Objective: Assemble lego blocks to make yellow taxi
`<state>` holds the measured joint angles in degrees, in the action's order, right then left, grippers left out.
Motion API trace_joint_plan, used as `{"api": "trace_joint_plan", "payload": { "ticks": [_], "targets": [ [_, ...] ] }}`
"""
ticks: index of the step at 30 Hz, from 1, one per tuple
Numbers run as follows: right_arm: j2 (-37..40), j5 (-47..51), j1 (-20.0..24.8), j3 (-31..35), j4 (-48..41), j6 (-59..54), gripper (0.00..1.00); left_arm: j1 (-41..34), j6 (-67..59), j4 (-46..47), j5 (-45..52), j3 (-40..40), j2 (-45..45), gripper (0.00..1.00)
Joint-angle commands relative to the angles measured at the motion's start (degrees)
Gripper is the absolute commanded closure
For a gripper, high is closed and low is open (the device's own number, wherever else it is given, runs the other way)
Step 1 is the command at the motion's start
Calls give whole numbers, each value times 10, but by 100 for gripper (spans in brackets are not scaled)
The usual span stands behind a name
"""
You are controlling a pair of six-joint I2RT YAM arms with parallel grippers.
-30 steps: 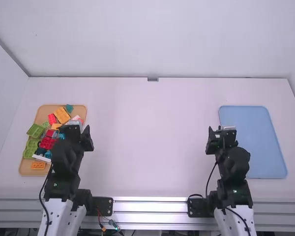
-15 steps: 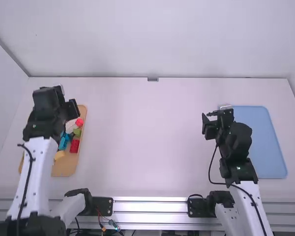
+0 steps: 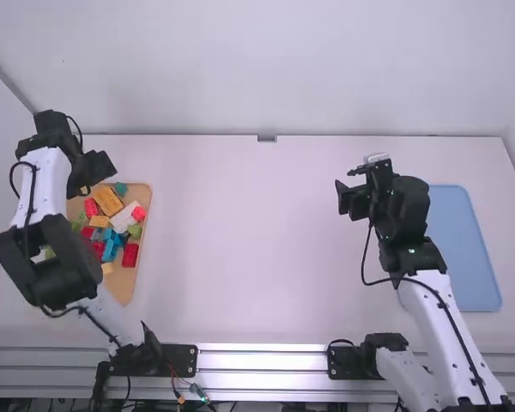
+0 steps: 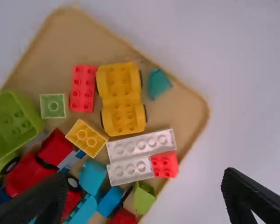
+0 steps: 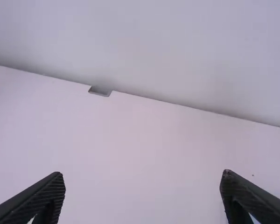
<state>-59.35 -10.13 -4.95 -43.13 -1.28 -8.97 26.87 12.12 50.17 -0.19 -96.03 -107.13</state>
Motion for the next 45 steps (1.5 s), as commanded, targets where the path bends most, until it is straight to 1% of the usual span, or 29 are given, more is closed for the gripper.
{"api": "trace_joint_plan", "payload": {
  "ticks": [1, 3, 4, 7, 10, 11, 12, 13, 15, 16, 17, 24, 27, 29, 34, 36, 40, 45],
  "targets": [
    [-20, -4, -16, -34, -1, -7, 9, 17, 3, 18, 21, -38, -59, 9],
    [-37, 9, -32, -47, 0, -10, 6, 30, 6, 35, 20, -68, -115, 6],
    [-39, 11, -34, -48, 1, -11, 6, 30, 6, 36, 20, -70, -120, 6],
    [-57, 43, -57, -62, 0, -13, 3, 44, 10, 42, 22, -101, -183, 3],
    [-66, 71, -75, -69, 0, -15, 2, 49, 8, 42, 23, -117, -216, 2],
    [-69, 79, -81, -71, 0, -15, 3, 49, 8, 42, 22, -121, -223, 2],
    [-70, 87, -86, -72, 0, -15, 1, 47, 8, 41, 21, -124, -229, 3],
    [-72, 100, -95, -73, 2, -16, 1, 48, 9, 42, 21, -128, -235, 7],
    [-73, 121, -107, -74, 7, -16, 1, 51, 9, 42, 21, -130, -237, 13],
    [-73, 121, -107, -74, 7, -16, 1, 51, 9, 42, 21, -130, -237, 13],
    [-73, 136, -115, -74, 11, -16, 1, 49, 9, 39, 22, -130, -237, 15],
    [-73, 169, -143, -74, 23, -17, 1, 46, 0, -6, 25, -100, -237, 13],
    [-73, 162, -143, -74, 24, -33, 1, 46, -16, -27, 47, -87, -237, 13],
    [-73, 162, -142, -74, 23, -33, 1, 46, -30, -41, 67, -80, -237, 15],
    [-73, 162, -143, -74, 24, -33, 1, 45, -30, -46, 68, -75, -237, 16],
    [-73, 162, -142, -74, 24, -33, 1, 45, -29, -46, 68, -74, -237, 20],
    [-73, 162, -142, -74, 24, -33, 1, 37, -29, -48, 55, -63, -237, 21],
    [-73, 162, -142, -74, 24, -33, 1, 19, -30, -46, 21, -57, -237, 20]
  ]
}}
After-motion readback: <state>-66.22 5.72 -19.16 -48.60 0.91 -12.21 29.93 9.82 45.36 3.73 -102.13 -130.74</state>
